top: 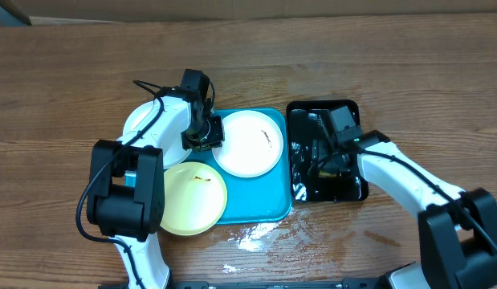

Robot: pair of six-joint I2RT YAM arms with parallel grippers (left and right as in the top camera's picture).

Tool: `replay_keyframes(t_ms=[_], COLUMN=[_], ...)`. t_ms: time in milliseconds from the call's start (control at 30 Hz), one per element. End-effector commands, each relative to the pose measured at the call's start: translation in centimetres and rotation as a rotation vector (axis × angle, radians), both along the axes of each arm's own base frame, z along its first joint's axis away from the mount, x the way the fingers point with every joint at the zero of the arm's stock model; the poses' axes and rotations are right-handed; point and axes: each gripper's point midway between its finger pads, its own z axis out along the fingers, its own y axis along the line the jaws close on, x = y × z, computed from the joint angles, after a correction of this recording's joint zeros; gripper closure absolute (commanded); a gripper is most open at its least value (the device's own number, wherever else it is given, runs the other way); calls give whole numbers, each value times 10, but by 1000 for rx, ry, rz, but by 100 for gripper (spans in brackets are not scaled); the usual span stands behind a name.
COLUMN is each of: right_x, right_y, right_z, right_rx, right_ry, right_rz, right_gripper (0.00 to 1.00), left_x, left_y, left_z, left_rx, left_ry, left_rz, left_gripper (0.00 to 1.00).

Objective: Clean dirty plates on tray and stack at the side

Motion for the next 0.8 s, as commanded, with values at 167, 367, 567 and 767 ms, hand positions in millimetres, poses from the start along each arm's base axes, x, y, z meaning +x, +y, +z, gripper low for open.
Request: replay_keyframes(t_ms=[167,367,567,767], right_x=[-29,-32,-16,3], right_y=[17,16,19,20], right_z=[-9,-18,2,19], right_rx=[109,111,112,98], right_ry=[111,101,68,10], right_rz=[40,41,68,59], right_gripper=[40,80,48,27], left_x=[-2,-2,-2,-2], left_y=[-5,-5,-5,-5], left_z=[-7,-7,-7,-7], left_rx=[0,0,0,0], left_ry=[21,21,21,21], left_rz=[-6,-6,-6,-6], left_gripper=[69,76,72,63])
